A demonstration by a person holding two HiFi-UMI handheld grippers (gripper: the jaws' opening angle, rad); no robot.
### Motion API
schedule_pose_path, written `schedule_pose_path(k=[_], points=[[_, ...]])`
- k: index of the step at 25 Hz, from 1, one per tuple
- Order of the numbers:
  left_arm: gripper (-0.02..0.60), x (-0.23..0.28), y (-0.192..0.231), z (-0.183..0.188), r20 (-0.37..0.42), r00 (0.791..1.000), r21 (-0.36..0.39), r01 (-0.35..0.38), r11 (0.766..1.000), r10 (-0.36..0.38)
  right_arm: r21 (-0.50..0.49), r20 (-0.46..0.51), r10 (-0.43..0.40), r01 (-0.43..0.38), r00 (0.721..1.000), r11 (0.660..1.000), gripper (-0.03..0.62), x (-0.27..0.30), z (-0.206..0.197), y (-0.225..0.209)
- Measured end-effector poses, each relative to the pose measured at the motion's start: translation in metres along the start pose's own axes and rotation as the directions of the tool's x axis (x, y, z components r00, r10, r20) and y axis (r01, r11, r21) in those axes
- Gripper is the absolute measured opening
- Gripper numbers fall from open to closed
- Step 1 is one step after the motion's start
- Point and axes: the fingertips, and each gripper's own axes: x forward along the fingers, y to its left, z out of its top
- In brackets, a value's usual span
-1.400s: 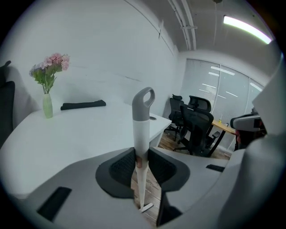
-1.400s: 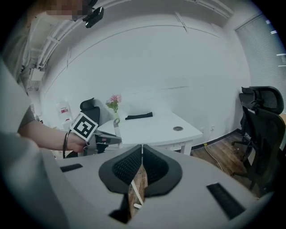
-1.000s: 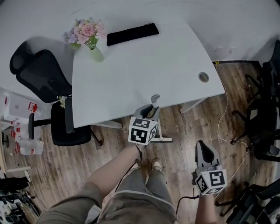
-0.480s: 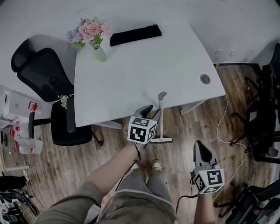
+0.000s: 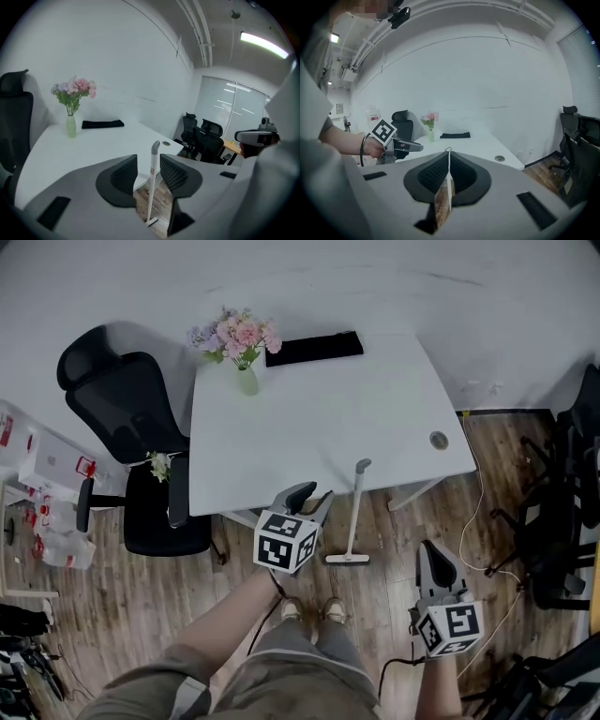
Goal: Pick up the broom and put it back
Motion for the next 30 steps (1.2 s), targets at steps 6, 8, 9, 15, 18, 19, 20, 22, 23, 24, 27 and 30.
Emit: schedule_pose_path(k=[6, 8, 9, 15, 18, 19, 20, 22, 23, 24, 27, 30], points=[[0.137, -0.071, 0.008, 0.053, 0.042, 0.999, 0.126, -0.025, 0.992, 0.02, -0.056, 0.097, 0.037, -0.032, 0.995, 0.998, 0.034, -0.014, 0.07, 0.032], [0.135, -0.094, 0.007, 0.07, 0.065, 0.997, 0.204, -0.049, 0.978, 0.037, -0.08, 0.131, 0.056, -0.046, 0.99, 0.996, 0.034, -0.021, 0.092, 0.045], [0.129, -0.106, 0.006, 0.08, 0.085, 0.995, 0.237, -0.062, 0.969, 0.043, -0.091, 0.151, 0.065, -0.052, 0.986, 0.995, 0.034, -0.025, 0.103, 0.05], [0.101, -0.186, -0.005, 0.134, 0.256, 0.965, 0.288, -0.126, 0.949, 0.05, -0.158, 0.244, 0.112, -0.074, 0.963, 0.985, 0.034, -0.055, 0.156, 0.08], [0.084, -0.221, -0.007, 0.151, 0.318, 0.946, 0.258, -0.143, 0.955, 0.056, -0.204, 0.274, 0.139, -0.084, 0.952, 0.975, 0.034, -0.069, 0.176, 0.094], [0.08, -0.231, -0.007, 0.155, 0.331, 0.942, 0.256, -0.148, 0.955, 0.057, -0.217, 0.283, 0.147, -0.086, 0.948, 0.972, 0.035, -0.073, 0.181, 0.099], [0.075, -0.24, -0.007, 0.157, 0.34, 0.939, 0.259, -0.153, 0.954, 0.058, -0.23, 0.293, 0.154, -0.087, 0.944, 0.969, 0.034, -0.076, 0.186, 0.104], [0.069, -0.257, -0.01, 0.161, 0.352, 0.934, 0.281, -0.164, 0.946, 0.057, -0.252, 0.314, 0.165, -0.085, 0.935, 0.964, 0.034, -0.083, 0.194, 0.111], [0.067, -0.265, -0.013, 0.162, 0.358, 0.932, 0.298, -0.173, 0.939, 0.058, -0.259, 0.324, 0.169, -0.084, 0.931, 0.962, 0.034, -0.086, 0.197, 0.115], [0.064, -0.273, -0.015, 0.163, 0.363, 0.93, 0.317, -0.185, 0.93, 0.061, -0.262, 0.332, 0.173, -0.086, 0.927, 0.961, 0.034, -0.089, 0.2, 0.118], [0.063, -0.293, -0.02, 0.161, 0.372, 0.926, 0.367, -0.217, 0.905, 0.071, -0.257, 0.336, 0.2, -0.114, 0.921, 0.96, 0.034, -0.096, 0.202, 0.128], [0.055, -0.302, -0.019, 0.154, 0.382, 0.921, 0.342, -0.214, 0.915, 0.073, -0.252, 0.317, 0.236, -0.158, 0.919, 0.955, 0.034, -0.1, 0.198, 0.139]])
